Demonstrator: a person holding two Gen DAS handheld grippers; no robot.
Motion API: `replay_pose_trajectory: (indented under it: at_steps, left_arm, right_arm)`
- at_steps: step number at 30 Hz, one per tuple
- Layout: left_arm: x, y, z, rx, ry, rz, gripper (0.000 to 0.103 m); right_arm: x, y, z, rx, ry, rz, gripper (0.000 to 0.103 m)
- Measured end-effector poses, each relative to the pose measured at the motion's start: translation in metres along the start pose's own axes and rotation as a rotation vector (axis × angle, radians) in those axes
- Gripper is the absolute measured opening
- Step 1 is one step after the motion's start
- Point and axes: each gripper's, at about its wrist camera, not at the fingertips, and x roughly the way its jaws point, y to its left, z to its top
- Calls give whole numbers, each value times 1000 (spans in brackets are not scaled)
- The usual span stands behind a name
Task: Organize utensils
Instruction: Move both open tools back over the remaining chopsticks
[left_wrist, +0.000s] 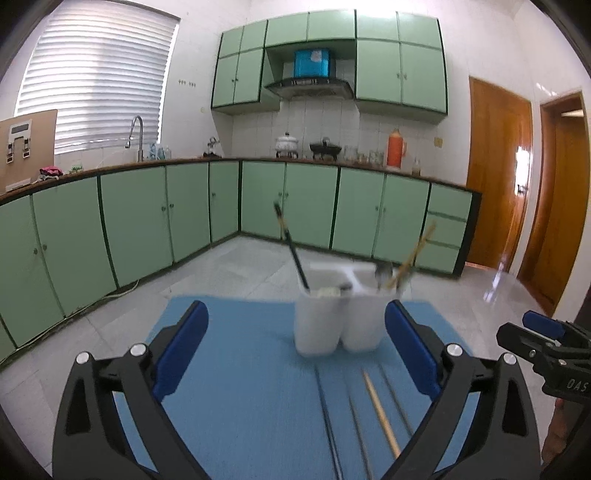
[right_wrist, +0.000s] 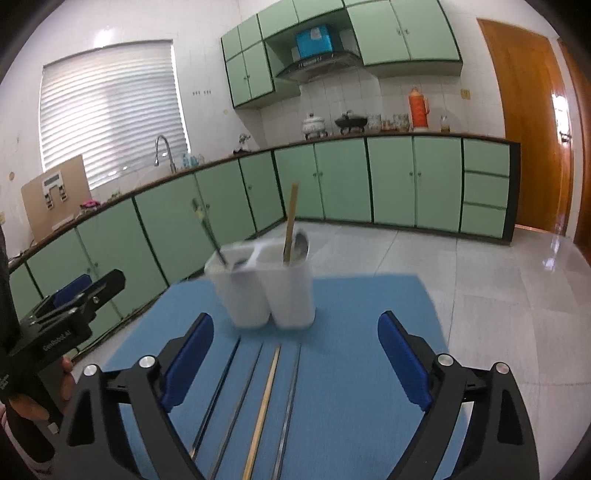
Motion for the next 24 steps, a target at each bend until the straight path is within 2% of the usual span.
replay_pose_trajectory:
  at_steps: [11, 16, 24]
  left_arm:
    - [-18, 4, -77, 15, 187, 17, 94]
    - [-25, 2, -106, 30, 258, 19, 94]
    - [-31, 3, -126, 9, 341, 28, 94]
  right_arm:
    - [-10, 10, -78, -11, 157, -30, 88]
    - [-15, 5, -105, 9, 226, -45, 74]
    - [-19, 9, -129, 13, 303, -38, 50]
